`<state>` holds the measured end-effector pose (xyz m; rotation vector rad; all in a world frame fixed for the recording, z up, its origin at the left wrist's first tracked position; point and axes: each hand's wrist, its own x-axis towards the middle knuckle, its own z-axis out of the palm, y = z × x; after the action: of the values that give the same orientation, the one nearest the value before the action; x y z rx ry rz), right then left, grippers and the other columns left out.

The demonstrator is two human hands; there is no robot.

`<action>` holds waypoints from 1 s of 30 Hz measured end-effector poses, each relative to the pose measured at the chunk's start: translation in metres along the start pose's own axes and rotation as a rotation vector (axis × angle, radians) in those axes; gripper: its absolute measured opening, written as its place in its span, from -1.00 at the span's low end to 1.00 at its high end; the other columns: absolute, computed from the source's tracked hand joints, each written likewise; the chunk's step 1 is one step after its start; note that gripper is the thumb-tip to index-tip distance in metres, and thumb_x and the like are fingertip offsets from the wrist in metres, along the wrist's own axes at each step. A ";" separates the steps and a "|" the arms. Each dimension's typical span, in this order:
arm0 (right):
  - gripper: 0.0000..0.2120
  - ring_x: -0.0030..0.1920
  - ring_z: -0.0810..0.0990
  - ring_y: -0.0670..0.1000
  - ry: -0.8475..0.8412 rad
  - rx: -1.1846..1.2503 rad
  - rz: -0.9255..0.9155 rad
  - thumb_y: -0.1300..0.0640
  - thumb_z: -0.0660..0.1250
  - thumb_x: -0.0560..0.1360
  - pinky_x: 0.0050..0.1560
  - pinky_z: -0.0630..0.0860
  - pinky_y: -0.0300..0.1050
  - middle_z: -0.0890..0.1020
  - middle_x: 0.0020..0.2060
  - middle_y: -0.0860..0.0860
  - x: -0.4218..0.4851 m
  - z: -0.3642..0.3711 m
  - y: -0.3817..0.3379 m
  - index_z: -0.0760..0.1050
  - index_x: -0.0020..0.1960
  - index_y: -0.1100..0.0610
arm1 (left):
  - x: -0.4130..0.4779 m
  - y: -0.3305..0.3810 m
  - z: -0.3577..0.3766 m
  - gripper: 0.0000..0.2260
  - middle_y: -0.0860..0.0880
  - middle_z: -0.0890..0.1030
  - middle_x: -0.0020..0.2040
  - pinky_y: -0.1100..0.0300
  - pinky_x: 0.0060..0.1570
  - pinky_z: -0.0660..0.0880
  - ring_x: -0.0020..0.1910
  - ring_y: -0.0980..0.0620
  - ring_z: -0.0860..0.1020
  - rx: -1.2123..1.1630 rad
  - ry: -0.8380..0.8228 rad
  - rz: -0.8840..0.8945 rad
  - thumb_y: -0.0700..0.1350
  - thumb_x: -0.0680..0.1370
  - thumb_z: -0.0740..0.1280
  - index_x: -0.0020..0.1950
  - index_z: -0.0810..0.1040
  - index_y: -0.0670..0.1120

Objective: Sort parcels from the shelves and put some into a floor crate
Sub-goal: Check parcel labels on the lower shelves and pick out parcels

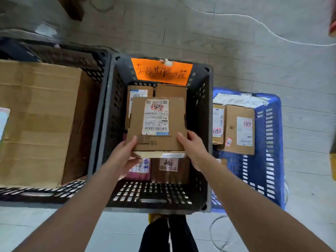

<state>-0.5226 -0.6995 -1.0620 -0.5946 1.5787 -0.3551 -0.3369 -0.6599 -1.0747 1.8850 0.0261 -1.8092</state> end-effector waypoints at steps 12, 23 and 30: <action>-0.66 0.23 0.49 0.03 0.050 -0.065 -0.093 0.10 0.13 0.60 0.30 0.39 -0.07 0.53 0.25 -0.02 0.131 0.057 -0.003 0.35 0.37 0.05 | 0.121 0.033 0.004 -0.68 -0.13 0.58 -0.09 0.12 -0.19 0.55 -0.25 -0.03 0.56 -0.157 0.255 0.112 0.00 0.57 0.25 0.19 0.41 -0.20; -0.71 0.05 0.52 0.07 0.081 -0.120 -0.070 0.20 0.02 0.61 0.12 0.43 -0.08 0.57 0.11 0.05 0.159 0.070 -0.019 0.46 0.20 0.11 | 0.143 0.042 0.013 -0.72 -0.16 0.53 0.10 0.05 0.05 0.51 0.06 -0.10 0.54 -0.301 0.251 0.092 -0.25 0.62 0.14 0.33 0.37 -0.23; -0.64 0.11 0.48 0.02 0.001 -0.276 0.013 0.27 -0.03 0.60 0.06 0.33 -0.24 0.48 0.16 0.01 0.123 0.060 -0.032 0.36 0.32 0.07 | 0.108 0.039 0.015 -0.87 -0.10 0.50 -0.15 0.05 -0.06 0.47 -0.23 0.03 0.47 -0.240 0.292 0.106 -0.18 0.60 0.17 0.04 0.48 -0.17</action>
<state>-0.4599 -0.7879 -1.1513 -0.7950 1.6446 -0.1279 -0.3251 -0.7352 -1.1617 1.9198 0.2313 -1.3821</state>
